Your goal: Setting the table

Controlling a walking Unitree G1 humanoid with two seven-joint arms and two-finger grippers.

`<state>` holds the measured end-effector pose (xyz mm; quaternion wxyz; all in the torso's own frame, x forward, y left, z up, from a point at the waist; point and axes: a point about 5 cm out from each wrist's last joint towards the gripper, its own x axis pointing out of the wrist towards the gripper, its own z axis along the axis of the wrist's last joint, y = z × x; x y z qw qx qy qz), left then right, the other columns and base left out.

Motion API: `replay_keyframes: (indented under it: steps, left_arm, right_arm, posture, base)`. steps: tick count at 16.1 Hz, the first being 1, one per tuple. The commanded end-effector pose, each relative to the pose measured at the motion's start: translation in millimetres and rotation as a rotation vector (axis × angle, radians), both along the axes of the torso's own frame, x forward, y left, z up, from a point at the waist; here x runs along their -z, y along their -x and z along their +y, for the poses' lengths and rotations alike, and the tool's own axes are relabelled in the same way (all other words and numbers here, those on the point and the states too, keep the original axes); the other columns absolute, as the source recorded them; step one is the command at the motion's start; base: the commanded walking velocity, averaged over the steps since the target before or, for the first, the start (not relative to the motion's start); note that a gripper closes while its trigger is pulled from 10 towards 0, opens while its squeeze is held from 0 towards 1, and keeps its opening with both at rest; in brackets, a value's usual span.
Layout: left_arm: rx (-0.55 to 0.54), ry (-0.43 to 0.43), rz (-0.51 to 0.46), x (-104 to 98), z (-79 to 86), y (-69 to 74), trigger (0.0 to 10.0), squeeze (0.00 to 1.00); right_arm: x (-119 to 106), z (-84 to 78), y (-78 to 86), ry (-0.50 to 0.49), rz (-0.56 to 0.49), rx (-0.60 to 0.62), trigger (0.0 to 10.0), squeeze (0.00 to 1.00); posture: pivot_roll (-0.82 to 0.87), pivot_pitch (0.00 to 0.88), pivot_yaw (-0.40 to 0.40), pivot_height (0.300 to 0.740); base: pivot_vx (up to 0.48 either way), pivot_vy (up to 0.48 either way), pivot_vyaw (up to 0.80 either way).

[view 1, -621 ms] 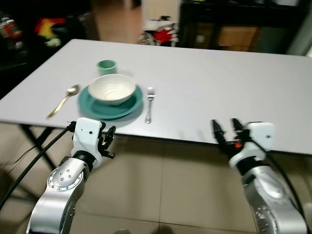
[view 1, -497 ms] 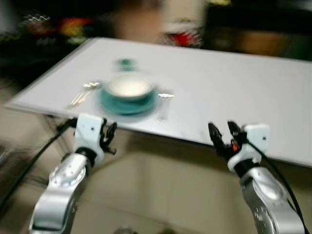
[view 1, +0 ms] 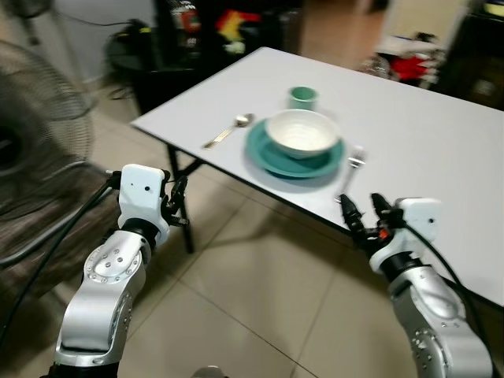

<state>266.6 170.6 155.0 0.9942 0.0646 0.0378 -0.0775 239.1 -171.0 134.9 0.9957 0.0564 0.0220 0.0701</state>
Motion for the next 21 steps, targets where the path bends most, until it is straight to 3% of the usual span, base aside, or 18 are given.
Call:
replay_keyframes:
  steps: [1, 6, 8, 21]
  left_arm:
    - [0.009, -0.002, 0.001, 1.5, -4.0, -0.8, 10.0, 0.0]
    - [0.019, -0.06, -0.001, 3.2, 0.0, -0.9, 10.0, 0.0]
    - [0.031, -0.028, 0.006, 2.0, -3.6, -2.3, 10.0, 0.0]
    - [0.057, -0.052, -0.023, 1.8, -6.1, -3.2, 10.0, 0.0]
  right_arm:
    - [-4.7, -4.8, -1.5, 0.01, -0.007, 0.01, 10.0, 0.0]
    - [-2.4, 2.7, 1.8, 0.016, 0.004, -0.029, 10.0, 0.0]
    - [-1.7, 0.3, 1.8, 0.013, 0.01, -0.013, 10.0, 0.0]
    - [0.9, 1.4, 0.7, 0.013, 0.027, -0.024, 10.0, 0.0]
  posture:
    - [0.02, 0.0, 0.008, 0.74]
    - [0.01, 0.0, 0.019, 0.74]
    - [0.01, 0.0, 0.025, 0.74]
    - [0.03, 0.0, 0.006, 0.74]
  base:
    - [0.0, 0.0, 0.8]
    - [0.0, 0.0, 0.8]
    - [0.0, 0.0, 0.8]
    - [0.0, 0.0, 0.8]
